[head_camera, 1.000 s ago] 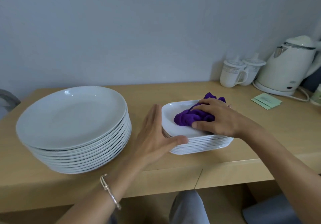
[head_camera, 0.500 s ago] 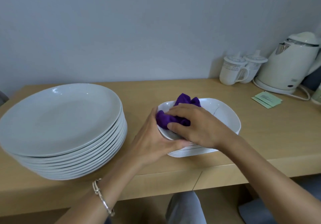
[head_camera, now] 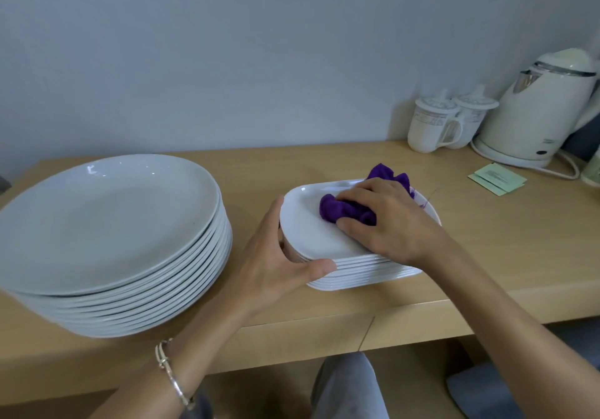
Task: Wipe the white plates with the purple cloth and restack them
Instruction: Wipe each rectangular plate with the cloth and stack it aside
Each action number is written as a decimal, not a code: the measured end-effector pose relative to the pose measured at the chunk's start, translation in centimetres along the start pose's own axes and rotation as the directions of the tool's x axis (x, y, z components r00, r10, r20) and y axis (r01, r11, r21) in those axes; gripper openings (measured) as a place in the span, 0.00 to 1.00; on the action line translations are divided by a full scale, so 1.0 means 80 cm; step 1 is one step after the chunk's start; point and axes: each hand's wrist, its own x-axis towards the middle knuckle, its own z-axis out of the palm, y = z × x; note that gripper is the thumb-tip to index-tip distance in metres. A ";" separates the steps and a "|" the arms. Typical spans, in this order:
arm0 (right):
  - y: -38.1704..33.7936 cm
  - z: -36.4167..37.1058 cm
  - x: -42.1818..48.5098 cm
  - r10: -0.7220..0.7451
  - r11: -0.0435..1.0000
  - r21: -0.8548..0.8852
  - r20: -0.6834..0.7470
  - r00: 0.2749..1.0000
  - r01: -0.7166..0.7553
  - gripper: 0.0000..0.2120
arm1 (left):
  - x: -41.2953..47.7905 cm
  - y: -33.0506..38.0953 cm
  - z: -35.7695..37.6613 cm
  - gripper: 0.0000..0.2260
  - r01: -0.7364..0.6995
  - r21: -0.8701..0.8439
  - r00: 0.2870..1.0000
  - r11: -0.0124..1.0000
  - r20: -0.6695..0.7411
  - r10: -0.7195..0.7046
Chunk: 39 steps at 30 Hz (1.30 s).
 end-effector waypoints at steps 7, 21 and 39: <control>-0.041 0.031 0.007 0.038 0.999 0.007 -0.074 0.997 -0.037 0.28 | -0.010 -0.009 -0.023 0.44 -0.025 -0.051 0.998 0.998 -0.057 0.022; -0.030 0.019 0.030 0.147 0.988 -0.057 0.003 0.989 -0.147 0.22 | -0.005 -0.008 -0.004 0.35 -0.040 0.027 0.989 0.999 -0.144 0.044; 0.006 -0.025 0.019 -0.109 0.989 0.120 0.188 0.976 0.088 0.10 | 0.018 0.026 -0.012 0.46 0.175 0.651 0.982 0.739 -0.060 -0.179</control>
